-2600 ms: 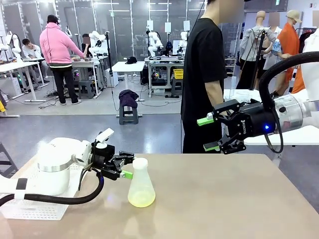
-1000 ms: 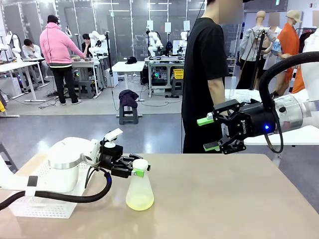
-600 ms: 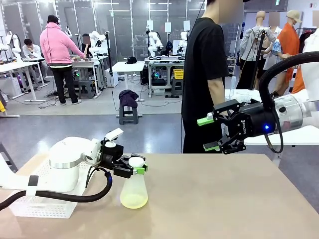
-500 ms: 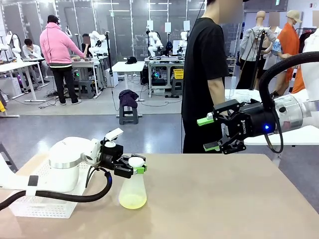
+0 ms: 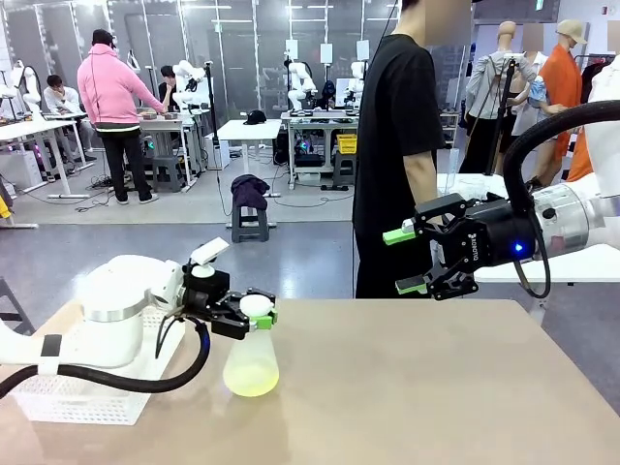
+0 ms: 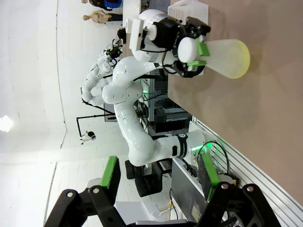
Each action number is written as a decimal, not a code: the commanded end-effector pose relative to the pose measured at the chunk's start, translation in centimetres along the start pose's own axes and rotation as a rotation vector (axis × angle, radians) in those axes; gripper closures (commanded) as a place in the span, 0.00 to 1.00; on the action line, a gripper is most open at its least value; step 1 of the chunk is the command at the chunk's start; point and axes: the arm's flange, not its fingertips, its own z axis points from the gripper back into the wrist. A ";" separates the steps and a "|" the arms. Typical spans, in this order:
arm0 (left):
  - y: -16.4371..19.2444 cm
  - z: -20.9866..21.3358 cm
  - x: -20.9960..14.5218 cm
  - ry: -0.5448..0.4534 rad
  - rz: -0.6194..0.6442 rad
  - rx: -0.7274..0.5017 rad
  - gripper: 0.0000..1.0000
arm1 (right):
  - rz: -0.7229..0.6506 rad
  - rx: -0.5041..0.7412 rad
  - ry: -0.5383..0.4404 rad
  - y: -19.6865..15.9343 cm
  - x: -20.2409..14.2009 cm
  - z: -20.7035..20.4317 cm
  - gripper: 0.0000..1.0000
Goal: Prepare the solutions needed for the experiment.
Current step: When the human places the Big flask in the center of the table, pick up the Big flask and place it in the left Organizing basket.
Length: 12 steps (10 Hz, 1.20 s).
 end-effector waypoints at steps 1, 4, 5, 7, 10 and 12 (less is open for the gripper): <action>-2.8 0.6 2.2 0.001 -0.038 0.002 0.91 | -0.001 0.011 -0.003 0.0 -0.1 -0.2 0.16; -4.7 3.0 5.9 -0.032 -0.103 0.001 0.91 | -0.001 0.011 -0.003 0.0 -0.1 -0.2 0.16; -5.4 4.4 7.7 -0.084 -0.117 -0.002 0.91 | -0.001 0.011 -0.003 0.0 -0.1 -0.2 0.16; -7.4 7.6 11.4 -0.141 -0.148 0.018 0.91 | -0.001 0.011 -0.003 0.0 -0.1 -0.2 0.16; -10.7 14.1 15.0 -0.151 -0.209 0.183 0.91 | -0.001 0.011 -0.003 0.0 -0.1 -0.2 0.16; -11.8 19.8 14.7 -0.155 -0.257 0.411 0.91 | -0.001 0.011 -0.003 0.0 -0.1 -0.2 0.16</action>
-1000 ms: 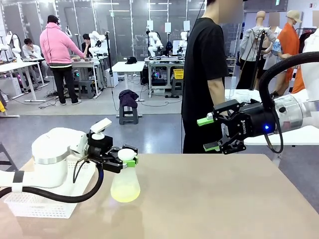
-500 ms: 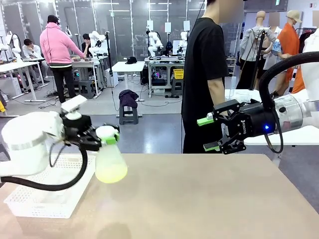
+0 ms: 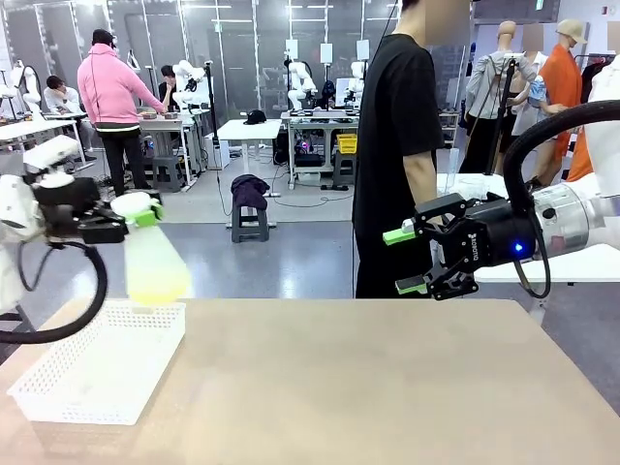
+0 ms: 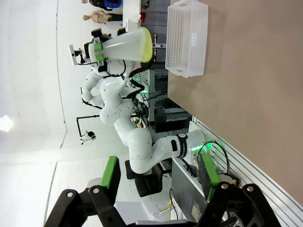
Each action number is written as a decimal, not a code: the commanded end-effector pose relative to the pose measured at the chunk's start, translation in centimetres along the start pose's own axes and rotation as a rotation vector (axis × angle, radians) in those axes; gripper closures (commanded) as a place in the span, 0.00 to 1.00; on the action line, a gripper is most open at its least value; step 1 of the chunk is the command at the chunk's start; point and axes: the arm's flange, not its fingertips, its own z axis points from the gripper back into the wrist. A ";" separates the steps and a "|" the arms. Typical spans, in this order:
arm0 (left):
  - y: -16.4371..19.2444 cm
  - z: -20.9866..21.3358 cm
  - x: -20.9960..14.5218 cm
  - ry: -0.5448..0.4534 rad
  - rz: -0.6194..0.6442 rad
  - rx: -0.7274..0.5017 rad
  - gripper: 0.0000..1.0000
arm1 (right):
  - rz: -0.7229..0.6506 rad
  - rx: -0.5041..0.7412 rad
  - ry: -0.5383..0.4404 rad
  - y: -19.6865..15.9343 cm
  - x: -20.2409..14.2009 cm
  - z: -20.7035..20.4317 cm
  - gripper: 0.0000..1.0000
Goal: Prepare the solutions needed for the experiment.
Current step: When the human places the Big flask in the center of the table, pick up the Big flask and place it in the left Organizing basket.
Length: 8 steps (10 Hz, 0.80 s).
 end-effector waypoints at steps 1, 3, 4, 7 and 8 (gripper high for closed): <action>-0.9 3.9 -0.3 0.006 -0.080 0.210 0.91 | -0.001 0.011 -0.003 0.0 -0.1 -0.2 0.16; -1.5 8.2 -1.4 -0.015 -0.074 0.301 0.91 | -0.001 0.011 -0.003 0.0 -0.1 -0.2 0.16; -1.6 9.2 -2.5 -0.017 -0.061 0.298 0.91 | -0.001 0.011 -0.003 0.0 -0.1 -0.2 0.16; -2.2 11.3 -5.6 0.041 -0.019 0.330 0.91 | -0.001 0.011 -0.003 0.0 -0.1 -0.2 0.16; -2.7 11.8 -6.5 0.054 -0.009 0.345 0.91 | -0.001 0.011 -0.003 0.0 -0.1 -0.2 0.16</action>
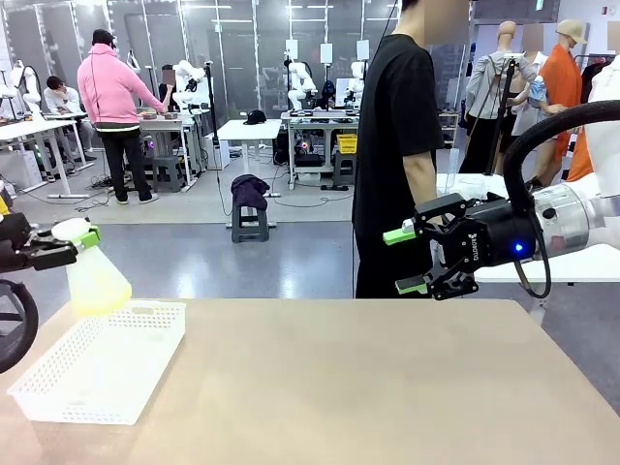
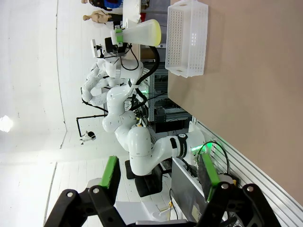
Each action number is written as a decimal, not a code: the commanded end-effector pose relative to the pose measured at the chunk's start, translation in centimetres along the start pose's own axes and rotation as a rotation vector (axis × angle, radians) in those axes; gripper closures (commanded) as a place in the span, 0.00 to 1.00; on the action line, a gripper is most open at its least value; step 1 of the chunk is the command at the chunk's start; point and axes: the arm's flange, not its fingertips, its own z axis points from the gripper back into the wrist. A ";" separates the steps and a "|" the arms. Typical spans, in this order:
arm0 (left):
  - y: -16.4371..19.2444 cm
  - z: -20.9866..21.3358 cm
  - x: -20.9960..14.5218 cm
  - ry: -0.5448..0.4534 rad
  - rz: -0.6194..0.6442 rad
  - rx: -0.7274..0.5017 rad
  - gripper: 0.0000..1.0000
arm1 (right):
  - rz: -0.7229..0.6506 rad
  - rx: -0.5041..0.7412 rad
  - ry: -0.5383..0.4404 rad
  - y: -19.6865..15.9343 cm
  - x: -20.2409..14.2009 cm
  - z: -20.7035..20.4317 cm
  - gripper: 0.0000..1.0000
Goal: Prepare the solutions needed for the experiment.
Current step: When the human places the Big flask in the center of the table, pick up the Big flask and place it in the left Organizing basket.
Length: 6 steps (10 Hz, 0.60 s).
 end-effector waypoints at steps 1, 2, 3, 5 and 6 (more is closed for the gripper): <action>-1.0 0.9 -0.5 0.016 -0.020 0.033 0.91 | -0.001 0.012 -0.002 0.0 -0.1 -0.2 0.16; -1.2 1.2 -1.2 0.028 -0.019 0.024 0.91 | -0.001 0.012 -0.002 0.0 -0.1 -0.2 0.16; -1.3 1.6 -2.0 0.032 -0.018 0.021 0.91 | -0.001 0.012 -0.002 0.0 -0.1 -0.2 0.16; -1.3 1.8 -3.4 0.040 -0.003 0.012 0.91 | -0.001 0.012 -0.002 0.0 -0.1 -0.2 0.16; -1.2 1.6 -4.2 0.048 0.003 0.015 0.91 | -0.001 0.012 -0.002 0.0 -0.1 -0.2 0.16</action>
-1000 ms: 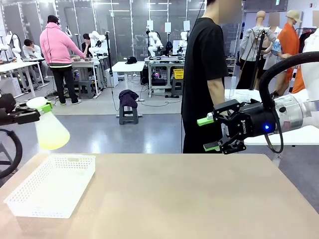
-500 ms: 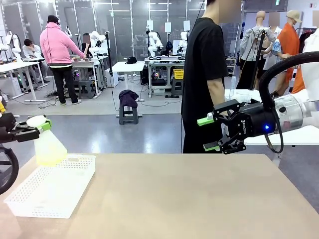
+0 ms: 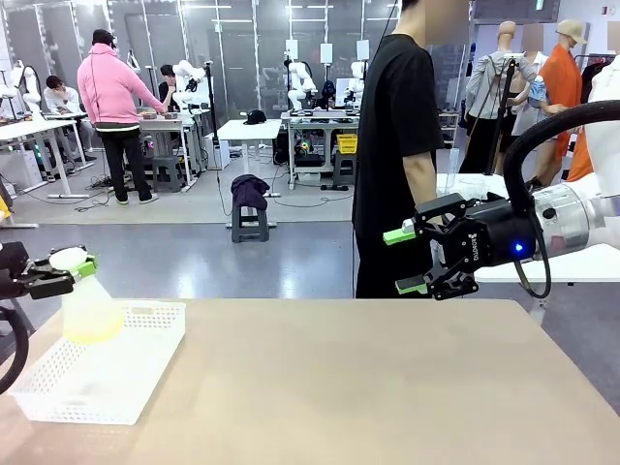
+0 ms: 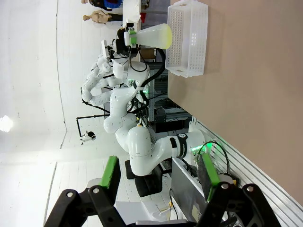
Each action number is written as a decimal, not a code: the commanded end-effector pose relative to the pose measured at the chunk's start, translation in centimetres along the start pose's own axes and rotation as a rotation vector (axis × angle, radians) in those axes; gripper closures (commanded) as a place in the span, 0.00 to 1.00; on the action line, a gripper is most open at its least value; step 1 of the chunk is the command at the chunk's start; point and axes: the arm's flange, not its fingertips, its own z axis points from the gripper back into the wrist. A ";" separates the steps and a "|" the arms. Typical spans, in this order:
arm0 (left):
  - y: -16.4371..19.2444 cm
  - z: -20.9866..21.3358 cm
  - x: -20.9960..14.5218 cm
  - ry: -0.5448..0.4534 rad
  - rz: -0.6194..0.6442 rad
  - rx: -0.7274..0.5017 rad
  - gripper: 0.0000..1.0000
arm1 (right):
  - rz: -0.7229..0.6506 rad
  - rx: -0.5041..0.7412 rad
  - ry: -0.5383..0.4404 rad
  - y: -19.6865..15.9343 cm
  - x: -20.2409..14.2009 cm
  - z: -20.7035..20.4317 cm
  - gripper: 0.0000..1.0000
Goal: Prepare the solutions needed for the experiment.
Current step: When the human places the Big flask in the center of the table, pick up the Big flask and place it in the left Organizing basket.
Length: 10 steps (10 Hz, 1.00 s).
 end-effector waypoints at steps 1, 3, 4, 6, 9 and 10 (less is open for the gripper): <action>0.1 -0.5 -1.0 0.002 -0.017 -0.016 0.91 | -0.001 0.012 -0.002 0.0 -0.1 -0.2 0.16; 0.2 -0.2 -2.4 0.010 -0.011 -0.019 0.91 | -0.001 0.012 -0.002 0.0 -0.1 -0.2 0.16; 0.4 -0.1 -3.3 0.017 -0.001 -0.023 0.91 | -0.001 0.012 -0.002 0.0 -0.1 -0.2 0.16; 0.3 0.1 -4.5 0.059 -0.004 -0.028 0.91 | -0.001 0.012 -0.002 0.0 -0.1 -0.2 0.16; 0.5 0.8 -6.2 0.080 -0.029 -0.032 0.91 | -0.001 0.012 -0.002 0.0 -0.1 -0.2 0.16; 0.5 1.0 -6.9 0.061 -0.019 -0.025 0.91 | -0.001 0.012 -0.002 0.0 -0.1 -0.2 0.16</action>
